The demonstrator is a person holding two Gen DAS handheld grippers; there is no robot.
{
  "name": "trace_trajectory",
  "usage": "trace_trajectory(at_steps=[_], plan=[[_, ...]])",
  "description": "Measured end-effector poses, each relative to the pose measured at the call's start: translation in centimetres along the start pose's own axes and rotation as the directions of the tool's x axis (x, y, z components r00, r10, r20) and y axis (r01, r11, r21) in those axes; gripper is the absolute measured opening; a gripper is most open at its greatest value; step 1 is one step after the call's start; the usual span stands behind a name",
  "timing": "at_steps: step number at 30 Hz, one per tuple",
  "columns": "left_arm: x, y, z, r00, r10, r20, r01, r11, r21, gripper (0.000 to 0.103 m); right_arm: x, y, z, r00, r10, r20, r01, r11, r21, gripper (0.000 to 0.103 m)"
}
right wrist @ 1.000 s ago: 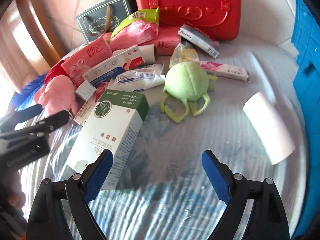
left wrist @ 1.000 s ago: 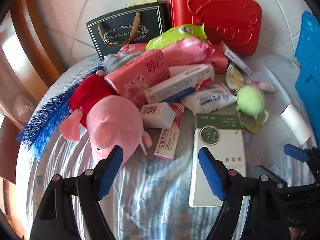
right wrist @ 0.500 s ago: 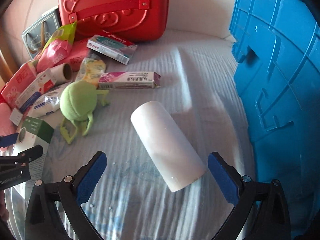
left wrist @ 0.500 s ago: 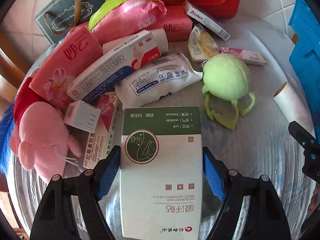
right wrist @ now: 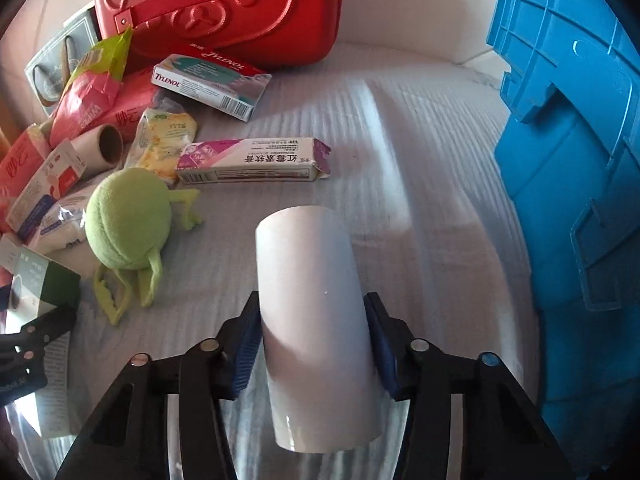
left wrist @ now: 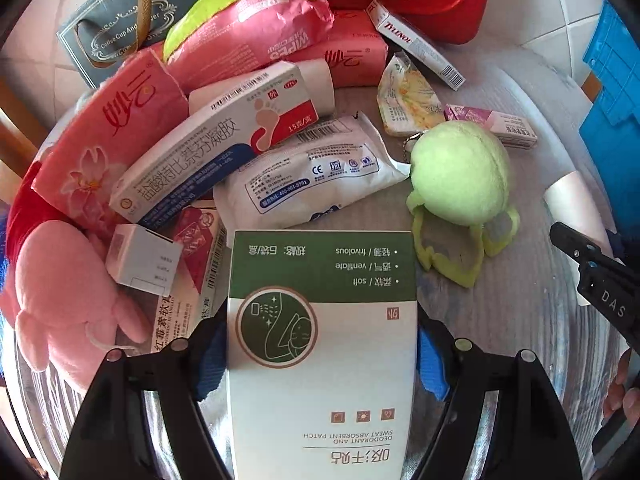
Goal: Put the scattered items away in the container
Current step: 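Grasp the patch box with the left tool while the right tool grasps the paper roll, then carry the patch box and paper roll into the blue crate and release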
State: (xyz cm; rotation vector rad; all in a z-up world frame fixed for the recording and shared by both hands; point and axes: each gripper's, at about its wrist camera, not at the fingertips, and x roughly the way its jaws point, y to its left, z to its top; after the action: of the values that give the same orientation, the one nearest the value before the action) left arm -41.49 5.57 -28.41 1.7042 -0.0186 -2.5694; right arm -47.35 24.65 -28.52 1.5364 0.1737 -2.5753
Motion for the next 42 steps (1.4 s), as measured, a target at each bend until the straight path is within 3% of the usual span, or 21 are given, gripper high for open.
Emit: trace_trajectory(at_steps=[5, 12, 17, 25, 30, 42], plan=[[-4.9, 0.0, -1.1, 0.991, -0.001, 0.131, 0.001, 1.000, 0.002, 0.076, -3.9, 0.5, -0.7, 0.996, 0.054, 0.072, -0.056, 0.998, 0.028, 0.047], [-12.4, 1.8, -1.4, 0.960, -0.010, 0.280, 0.013, 1.000, -0.006, 0.076, -12.3, 2.6, -1.0, 0.967, 0.132, 0.219, -0.136, 0.991, 0.002, 0.047], [-18.1, 2.5, -2.3, 0.933, -0.001, 0.361, 0.015, 0.999, -0.036, 0.076, -18.0, 4.3, -0.2, 0.942, 0.157, 0.296, -0.155, 0.987, -0.032, 0.047], [-27.0, 2.6, -5.1, 0.880, 0.022, 0.474, 0.017, 0.997, -0.080, 0.076, -27.6, 4.9, -1.7, 0.894, 0.197, 0.401, -0.180, 0.980, -0.082, 0.047], [-31.4, 2.4, -6.6, 0.846, -0.004, 0.533, 0.032, 0.999, -0.044, 0.076, -33.5, 4.6, -3.6, 0.861, 0.176, 0.477, -0.163, 0.984, -0.069, 0.047], [-38.8, -3.1, -9.0, 0.778, -0.167, 0.605, 0.127, 0.986, 0.108, 0.076, -43.8, 0.1, -7.2, 0.832, 0.032, 0.554, -0.079, 0.995, 0.062, 0.047]])
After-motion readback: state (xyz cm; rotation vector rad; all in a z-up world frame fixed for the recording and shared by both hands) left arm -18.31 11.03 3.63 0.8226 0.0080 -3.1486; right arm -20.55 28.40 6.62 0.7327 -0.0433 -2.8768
